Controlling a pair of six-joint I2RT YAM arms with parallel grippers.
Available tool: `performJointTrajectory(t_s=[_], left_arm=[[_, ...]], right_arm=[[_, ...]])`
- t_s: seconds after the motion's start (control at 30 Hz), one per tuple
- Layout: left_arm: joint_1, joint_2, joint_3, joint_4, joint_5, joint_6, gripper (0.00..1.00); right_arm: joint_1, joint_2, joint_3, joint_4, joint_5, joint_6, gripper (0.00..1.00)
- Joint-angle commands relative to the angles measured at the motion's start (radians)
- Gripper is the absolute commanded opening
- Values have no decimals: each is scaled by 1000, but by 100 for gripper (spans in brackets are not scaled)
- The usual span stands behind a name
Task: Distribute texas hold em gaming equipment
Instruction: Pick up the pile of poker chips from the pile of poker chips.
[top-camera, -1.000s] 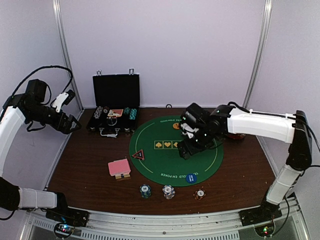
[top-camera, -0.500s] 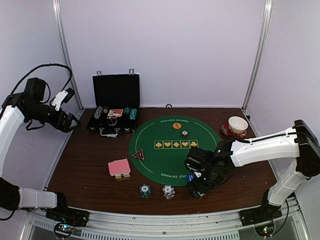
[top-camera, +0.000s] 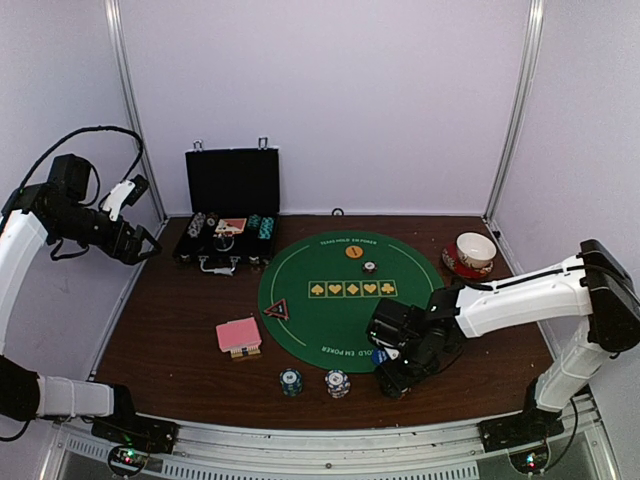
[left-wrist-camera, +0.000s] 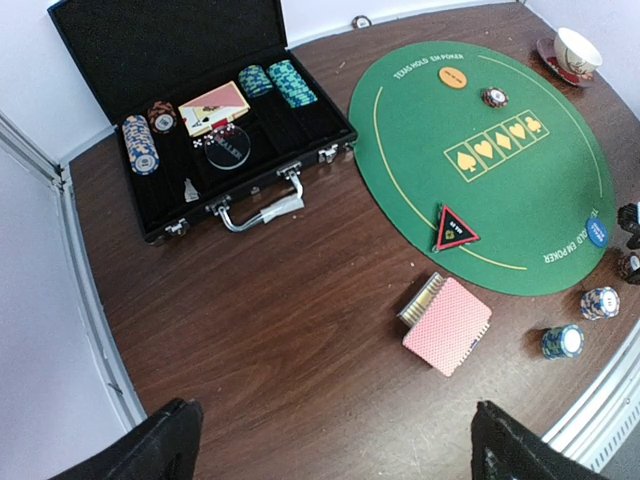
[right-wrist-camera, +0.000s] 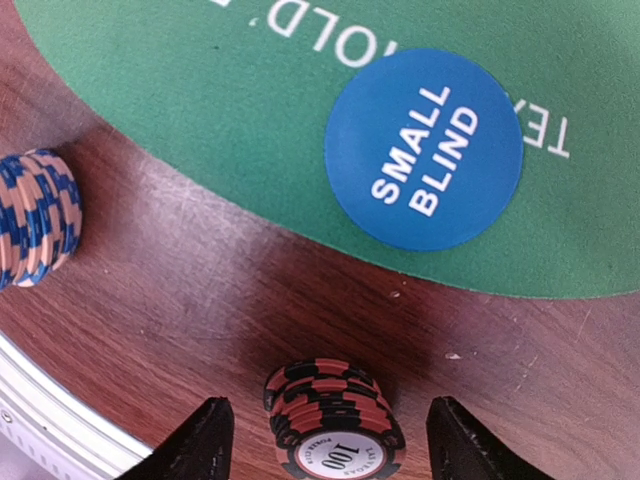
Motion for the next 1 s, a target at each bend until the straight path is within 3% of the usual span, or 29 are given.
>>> performJointTrajectory(t_s=[0.0, 0.4, 0.73, 0.97], left_arm=[[6, 6, 29, 10, 19, 10, 98], [6, -4, 22, 10, 21, 16, 98], [6, -7, 16, 10, 24, 18, 98], [5, -9, 13, 11, 25, 20, 98]], right_arm=[[6, 17, -12, 13, -3, 9, 67], [7, 9, 8, -17, 4, 1, 43], [9, -25, 141, -184, 25, -34, 35], [7, 72, 393, -284, 69, -90, 36]])
